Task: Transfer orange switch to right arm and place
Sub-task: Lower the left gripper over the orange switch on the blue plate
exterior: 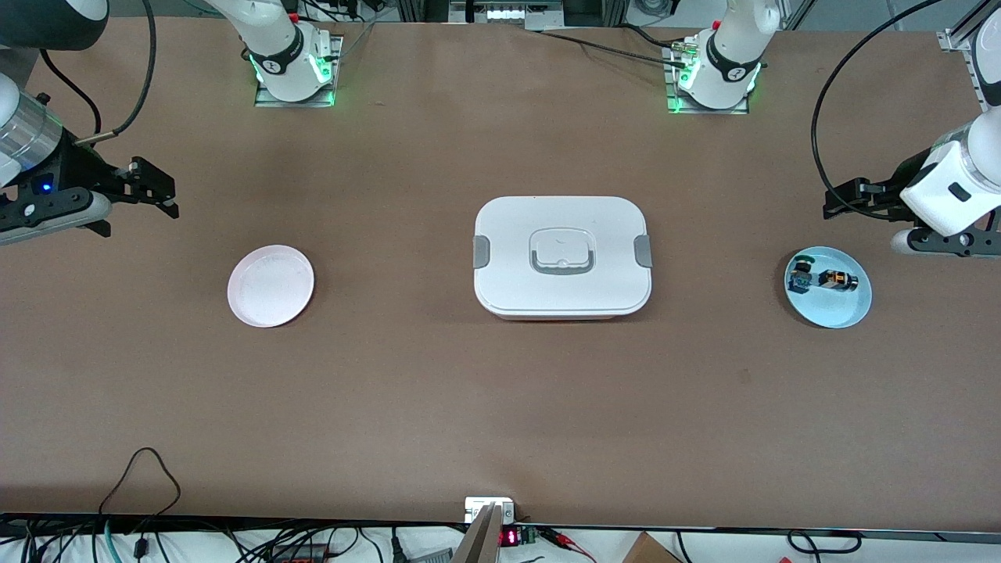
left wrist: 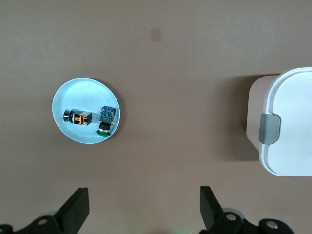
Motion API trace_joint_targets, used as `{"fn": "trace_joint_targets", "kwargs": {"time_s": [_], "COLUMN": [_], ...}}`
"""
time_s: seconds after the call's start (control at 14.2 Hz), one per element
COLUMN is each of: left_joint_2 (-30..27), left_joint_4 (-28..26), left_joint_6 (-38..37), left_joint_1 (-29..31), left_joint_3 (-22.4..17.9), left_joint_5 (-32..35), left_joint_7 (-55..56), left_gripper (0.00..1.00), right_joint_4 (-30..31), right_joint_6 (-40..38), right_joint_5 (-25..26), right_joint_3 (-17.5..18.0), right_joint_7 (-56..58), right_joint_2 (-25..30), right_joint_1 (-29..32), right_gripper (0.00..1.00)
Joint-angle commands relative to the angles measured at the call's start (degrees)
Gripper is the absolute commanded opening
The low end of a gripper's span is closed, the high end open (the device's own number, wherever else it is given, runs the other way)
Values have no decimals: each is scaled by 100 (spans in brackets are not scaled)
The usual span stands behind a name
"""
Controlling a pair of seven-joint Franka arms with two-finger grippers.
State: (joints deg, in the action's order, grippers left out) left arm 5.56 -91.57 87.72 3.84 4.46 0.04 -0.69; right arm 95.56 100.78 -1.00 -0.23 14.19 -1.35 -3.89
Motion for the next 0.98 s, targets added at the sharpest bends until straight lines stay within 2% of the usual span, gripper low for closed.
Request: {"fn": "trace_joint_targets", "kwargs": {"time_s": [0.0, 0.28, 0.49, 0.7, 0.91], "left_joint_2": [24, 296, 489, 533, 525], "left_joint_4": [78, 78, 17, -316, -1035], "left_joint_6": [-132, -88, 69, 884, 1903], "left_joint_1": [-6, 30, 99, 327, 653], "left_joint_3": [-7, -15, -77, -77, -77], "left_joint_5": [66, 136, 206, 584, 584], "left_joint_7": [-80, -133, -693, -1440, -1881], "left_gripper": [100, 100, 100, 100, 100], "right_joint_4": [-38, -38, -38, -38, -38], "right_joint_6": [-50, -50, -58, -50, -41], "right_joint_5": [65, 65, 65, 65, 65], "right_joint_3": [23, 23, 23, 23, 23], "right_joint_7": [-30, -30, -39, -39, -48], "right_joint_2": [-6, 3, 3, 3, 3], "right_joint_1": [3, 3, -6, -6, -15], "right_gripper": [100, 100, 100, 100, 100]}}
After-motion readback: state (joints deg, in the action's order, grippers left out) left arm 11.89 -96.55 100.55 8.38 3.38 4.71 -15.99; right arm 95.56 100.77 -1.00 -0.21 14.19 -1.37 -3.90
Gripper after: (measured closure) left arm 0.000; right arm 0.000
